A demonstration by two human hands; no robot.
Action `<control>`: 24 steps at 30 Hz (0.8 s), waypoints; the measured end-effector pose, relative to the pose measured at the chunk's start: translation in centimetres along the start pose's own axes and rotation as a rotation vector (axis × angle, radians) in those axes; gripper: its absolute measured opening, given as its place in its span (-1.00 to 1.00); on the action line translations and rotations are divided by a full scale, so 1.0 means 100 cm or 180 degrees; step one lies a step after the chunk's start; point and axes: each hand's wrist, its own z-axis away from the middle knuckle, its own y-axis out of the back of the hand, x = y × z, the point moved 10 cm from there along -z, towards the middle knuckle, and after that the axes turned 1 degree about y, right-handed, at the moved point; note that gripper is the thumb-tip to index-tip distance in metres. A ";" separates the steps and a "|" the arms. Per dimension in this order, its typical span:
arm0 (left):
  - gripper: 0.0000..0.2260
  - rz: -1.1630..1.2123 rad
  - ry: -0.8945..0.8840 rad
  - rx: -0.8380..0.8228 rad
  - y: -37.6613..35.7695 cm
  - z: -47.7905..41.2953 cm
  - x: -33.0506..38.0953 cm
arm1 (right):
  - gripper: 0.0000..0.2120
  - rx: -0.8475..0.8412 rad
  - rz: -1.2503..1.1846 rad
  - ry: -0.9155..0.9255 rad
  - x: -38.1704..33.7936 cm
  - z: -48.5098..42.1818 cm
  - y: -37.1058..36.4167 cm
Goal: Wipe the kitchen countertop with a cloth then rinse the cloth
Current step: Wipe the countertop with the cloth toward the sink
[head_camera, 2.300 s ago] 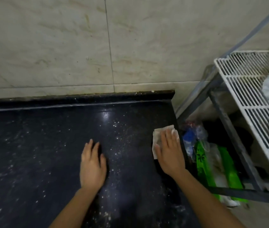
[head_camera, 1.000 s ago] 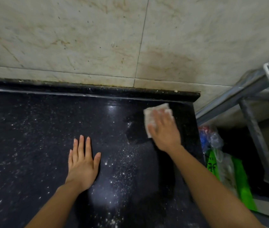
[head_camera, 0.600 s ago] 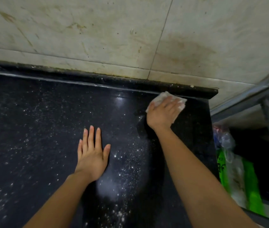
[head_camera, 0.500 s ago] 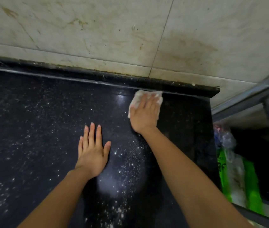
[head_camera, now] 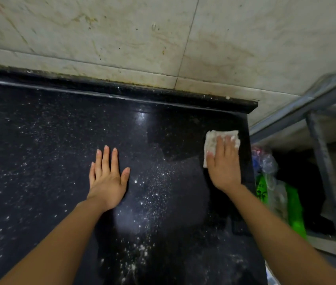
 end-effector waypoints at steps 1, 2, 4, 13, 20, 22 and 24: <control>-0.42 0.0003 0.0004 -0.0032 0.000 0.000 0.000 | -0.34 -0.0069 -0.0045 0.0202 -0.011 0.018 -0.005; -0.41 -0.0002 0.0006 -0.0061 0.000 0.001 0.001 | -0.35 -0.0166 -0.0038 0.0470 -0.023 0.036 -0.009; -0.41 -0.0011 0.0007 -0.0101 0.000 0.001 0.001 | -0.35 -0.0370 0.0049 0.0950 -0.033 0.063 -0.013; -0.42 0.0010 0.0008 0.0027 -0.001 -0.002 -0.001 | -0.37 -0.0234 0.0066 -0.0289 0.016 -0.044 0.010; -0.42 -0.0022 0.0014 -0.0031 0.000 0.000 0.001 | -0.43 -0.0386 0.0374 0.1578 -0.052 0.052 -0.015; -0.42 -0.0038 0.0024 -0.0017 0.000 0.001 0.000 | -0.44 -0.0568 0.0459 0.2101 -0.046 0.082 -0.019; -0.42 -0.0040 0.0038 0.0030 0.001 0.000 -0.001 | -0.44 -0.0700 0.0633 0.2407 -0.029 0.084 -0.017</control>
